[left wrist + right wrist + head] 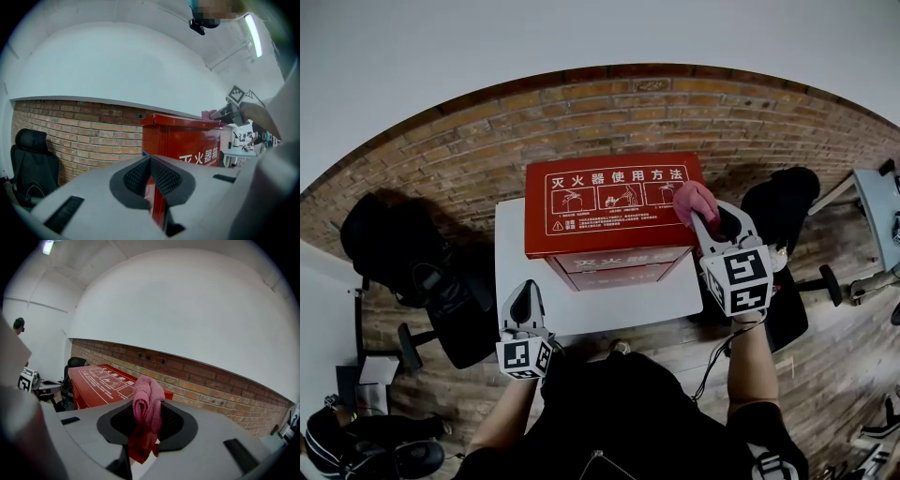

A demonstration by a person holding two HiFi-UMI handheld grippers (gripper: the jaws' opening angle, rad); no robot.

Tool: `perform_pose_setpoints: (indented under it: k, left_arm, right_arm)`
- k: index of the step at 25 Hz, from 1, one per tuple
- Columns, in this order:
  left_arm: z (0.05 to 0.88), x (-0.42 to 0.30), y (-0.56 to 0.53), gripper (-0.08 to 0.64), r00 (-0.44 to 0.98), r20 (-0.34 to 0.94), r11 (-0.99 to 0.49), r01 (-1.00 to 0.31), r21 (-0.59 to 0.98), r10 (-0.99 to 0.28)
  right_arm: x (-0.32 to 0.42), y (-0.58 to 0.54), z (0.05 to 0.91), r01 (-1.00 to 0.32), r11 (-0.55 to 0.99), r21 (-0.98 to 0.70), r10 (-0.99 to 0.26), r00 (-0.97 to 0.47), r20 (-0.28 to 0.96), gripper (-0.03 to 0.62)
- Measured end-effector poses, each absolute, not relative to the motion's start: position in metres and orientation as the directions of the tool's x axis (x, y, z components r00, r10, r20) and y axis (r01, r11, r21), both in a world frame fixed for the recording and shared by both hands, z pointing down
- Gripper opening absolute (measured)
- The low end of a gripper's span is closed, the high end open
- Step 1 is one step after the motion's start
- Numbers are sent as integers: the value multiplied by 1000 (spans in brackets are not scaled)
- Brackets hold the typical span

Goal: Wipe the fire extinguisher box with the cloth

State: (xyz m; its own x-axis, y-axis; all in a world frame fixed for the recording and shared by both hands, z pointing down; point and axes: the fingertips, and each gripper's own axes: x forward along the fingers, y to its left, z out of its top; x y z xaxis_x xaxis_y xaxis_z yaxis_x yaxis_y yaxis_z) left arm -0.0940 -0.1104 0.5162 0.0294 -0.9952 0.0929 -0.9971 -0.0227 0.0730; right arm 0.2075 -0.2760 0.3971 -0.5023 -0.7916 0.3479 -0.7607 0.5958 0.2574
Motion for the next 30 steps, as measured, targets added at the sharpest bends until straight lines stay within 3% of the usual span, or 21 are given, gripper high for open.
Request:
perform_pose_setpoints:
  k: [13,30]
  left_arm:
    - [515,-84,-105,21,35,95,-29,-997,66,-995]
    - [516,-95,-92,21,-12,101,19,-998,63,-995]
  right_arm:
    - [243,-281,400,-805,544,238,-821,-453,347,118]
    - [236,-331,399,-790,549,271,-820,-448,356,118]
